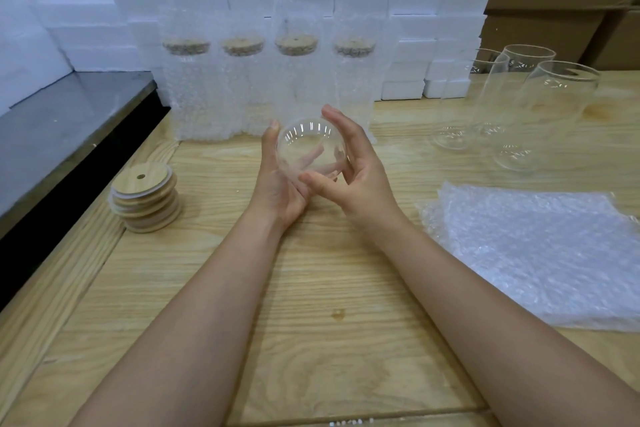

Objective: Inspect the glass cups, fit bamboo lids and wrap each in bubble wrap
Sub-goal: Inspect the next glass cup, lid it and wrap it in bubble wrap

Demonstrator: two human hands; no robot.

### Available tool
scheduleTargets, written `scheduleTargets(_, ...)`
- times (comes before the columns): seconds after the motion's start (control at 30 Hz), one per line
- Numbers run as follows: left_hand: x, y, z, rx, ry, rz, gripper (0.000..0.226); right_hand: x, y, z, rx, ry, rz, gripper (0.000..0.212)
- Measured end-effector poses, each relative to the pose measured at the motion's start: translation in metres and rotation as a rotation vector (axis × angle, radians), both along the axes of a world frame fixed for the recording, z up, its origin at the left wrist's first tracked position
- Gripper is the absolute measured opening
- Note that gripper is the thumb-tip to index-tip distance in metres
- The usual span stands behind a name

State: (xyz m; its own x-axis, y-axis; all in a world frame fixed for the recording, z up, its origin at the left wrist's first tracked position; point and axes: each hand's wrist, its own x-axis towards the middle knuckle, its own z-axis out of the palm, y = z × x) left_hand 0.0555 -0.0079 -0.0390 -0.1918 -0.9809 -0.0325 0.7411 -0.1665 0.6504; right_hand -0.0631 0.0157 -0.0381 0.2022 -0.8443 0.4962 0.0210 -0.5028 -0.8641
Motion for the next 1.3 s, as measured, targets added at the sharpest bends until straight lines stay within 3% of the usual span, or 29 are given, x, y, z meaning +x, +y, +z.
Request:
scheduleTargets(0.13, -0.003, 0.0, 0.002, -0.003, 0.008, -0.009, 0.066, 0.007, 0.005, 0.002, -0.026, -0.048, -0.118, 0.066)
scheduleTargets(0.43, -0.007, 0.003, 0.003, -0.05, -0.051, -0.058, 0.064, 0.016, 0.007, 0.009, -0.005, -0.132, -0.33, 0.031)
scheduleTargets(0.5, -0.007, 0.003, 0.004, 0.002, -0.063, -0.042, 0.081, 0.018, 0.007, 0.009, -0.002, -0.153, -0.328, 0.026)
scheduleTargets(0.63, -0.009, 0.003, 0.008, 0.036, -0.061, -0.056, 0.141, 0.021, 0.007, 0.009, 0.03, -0.23, -0.327, 0.023)
scheduleTargets(0.77, -0.01, 0.004, 0.009, 0.021, -0.076, -0.003, 0.143, 0.02, 0.007, 0.012, 0.081, -0.272, -0.302, 0.015)
scheduleTargets(0.83, -0.009, 0.004, 0.008, 0.017, -0.111, 0.018, 0.151, 0.019, 0.007, 0.013, 0.109, -0.281, -0.279, 0.018)
scheduleTargets(0.87, -0.008, 0.005, 0.008, 0.003, -0.133, 0.04, 0.145, 0.019, 0.007, 0.013, 0.122, -0.279, -0.266, 0.023)
scheduleTargets(1.0, -0.008, 0.0, -0.002, -0.055, -0.197, 0.206, 0.095, 0.019, 0.007, 0.014, 0.126, -0.171, -0.288, 0.048)
scheduleTargets(1.07, -0.007, -0.002, -0.002, -0.059, -0.191, 0.24, 0.083, 0.018, 0.006, 0.014, 0.114, -0.101, -0.292, 0.055)
scheduleTargets(1.13, -0.005, -0.003, 0.0, -0.004, -0.168, 0.205, 0.097, 0.018, 0.006, 0.015, 0.082, -0.001, -0.285, 0.064)
scheduleTargets(1.2, -0.004, -0.002, 0.002, 0.058, -0.114, 0.154, 0.124, 0.017, 0.006, 0.014, 0.024, 0.103, -0.268, 0.073)
scheduleTargets(1.3, -0.003, -0.002, 0.002, 0.056, -0.075, 0.119, 0.11, 0.012, 0.007, 0.015, -0.062, 0.214, -0.241, 0.081)
